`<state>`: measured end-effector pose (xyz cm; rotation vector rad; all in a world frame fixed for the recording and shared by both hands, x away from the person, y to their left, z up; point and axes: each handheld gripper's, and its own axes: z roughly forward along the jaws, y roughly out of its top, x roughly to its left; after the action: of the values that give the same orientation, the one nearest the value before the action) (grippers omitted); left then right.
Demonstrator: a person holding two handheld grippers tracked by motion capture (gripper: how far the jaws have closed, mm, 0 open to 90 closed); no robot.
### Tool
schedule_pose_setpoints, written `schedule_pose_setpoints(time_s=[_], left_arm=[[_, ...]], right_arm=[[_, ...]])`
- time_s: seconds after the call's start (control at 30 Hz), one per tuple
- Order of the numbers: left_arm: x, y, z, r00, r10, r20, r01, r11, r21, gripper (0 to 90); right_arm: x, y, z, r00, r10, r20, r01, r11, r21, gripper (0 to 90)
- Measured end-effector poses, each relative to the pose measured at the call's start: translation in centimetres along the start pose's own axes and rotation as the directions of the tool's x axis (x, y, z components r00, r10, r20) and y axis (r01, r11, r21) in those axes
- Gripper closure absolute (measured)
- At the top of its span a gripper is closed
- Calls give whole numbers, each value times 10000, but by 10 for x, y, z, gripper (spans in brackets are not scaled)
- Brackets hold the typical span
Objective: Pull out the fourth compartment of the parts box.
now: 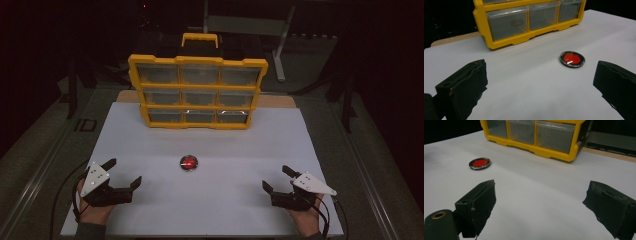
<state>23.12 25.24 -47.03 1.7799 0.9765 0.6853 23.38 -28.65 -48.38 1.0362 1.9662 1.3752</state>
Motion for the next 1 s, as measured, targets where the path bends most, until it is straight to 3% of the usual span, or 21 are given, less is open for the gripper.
schedule_pose_setpoints(time_s=[0.47, 1.0], left_arm=[[5, 8, -1, 9997, -220, -121, 218, 9996, -178, 0], [5, 34, 5, 9986, 529, 26, -528, 9983, -232, 0]], right_arm=[[0, 0, 1, 9997, 235, 0, -235, 9997, 19, 88], [0, 0, 0, 9992, 395, 24, -395, 9992, 99, 88]])
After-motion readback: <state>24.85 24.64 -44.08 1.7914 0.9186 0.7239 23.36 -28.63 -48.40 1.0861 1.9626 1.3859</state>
